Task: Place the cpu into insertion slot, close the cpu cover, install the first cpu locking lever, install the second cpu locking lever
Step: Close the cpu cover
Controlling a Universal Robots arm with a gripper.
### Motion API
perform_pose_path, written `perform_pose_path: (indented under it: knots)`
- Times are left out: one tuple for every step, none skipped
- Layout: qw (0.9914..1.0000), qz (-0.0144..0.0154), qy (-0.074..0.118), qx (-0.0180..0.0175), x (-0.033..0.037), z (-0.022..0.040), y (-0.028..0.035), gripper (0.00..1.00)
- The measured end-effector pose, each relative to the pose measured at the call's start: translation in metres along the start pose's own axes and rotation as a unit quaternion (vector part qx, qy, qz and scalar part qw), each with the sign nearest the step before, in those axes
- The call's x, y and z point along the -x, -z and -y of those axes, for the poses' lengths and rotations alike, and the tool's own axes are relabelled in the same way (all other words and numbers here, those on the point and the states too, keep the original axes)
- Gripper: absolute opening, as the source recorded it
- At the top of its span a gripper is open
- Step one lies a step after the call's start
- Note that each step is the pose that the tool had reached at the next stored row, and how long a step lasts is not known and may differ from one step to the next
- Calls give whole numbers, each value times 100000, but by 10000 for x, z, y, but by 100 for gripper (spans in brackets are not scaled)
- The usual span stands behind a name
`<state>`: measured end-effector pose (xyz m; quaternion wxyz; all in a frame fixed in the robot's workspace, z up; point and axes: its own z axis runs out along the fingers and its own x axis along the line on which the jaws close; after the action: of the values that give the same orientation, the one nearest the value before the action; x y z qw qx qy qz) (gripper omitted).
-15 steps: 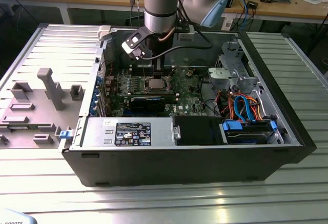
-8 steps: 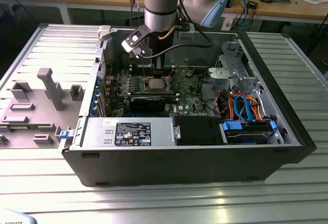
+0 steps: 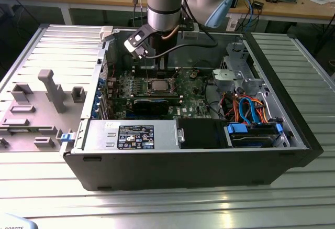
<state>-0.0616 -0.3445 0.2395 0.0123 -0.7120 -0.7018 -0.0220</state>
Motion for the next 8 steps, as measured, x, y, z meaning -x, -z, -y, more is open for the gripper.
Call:
perform_pose_path:
  knots:
    - [100000,3,-1,-2,0,0,3,11]
    - [100000,4,-1,-2,0,0,6,11]
    - [100000,4,0,-1,0,0,9,11]
    - [100000,7,-1,-4,-1,0,14,11]
    - [100000,5,0,-3,-1,0,17,11]
    - [100000,0,-2,1,-1,0,23,11]
    - [100000,6,-2,-3,-1,0,27,11]
    - [100000,8,1,-4,-1,0,31,11]
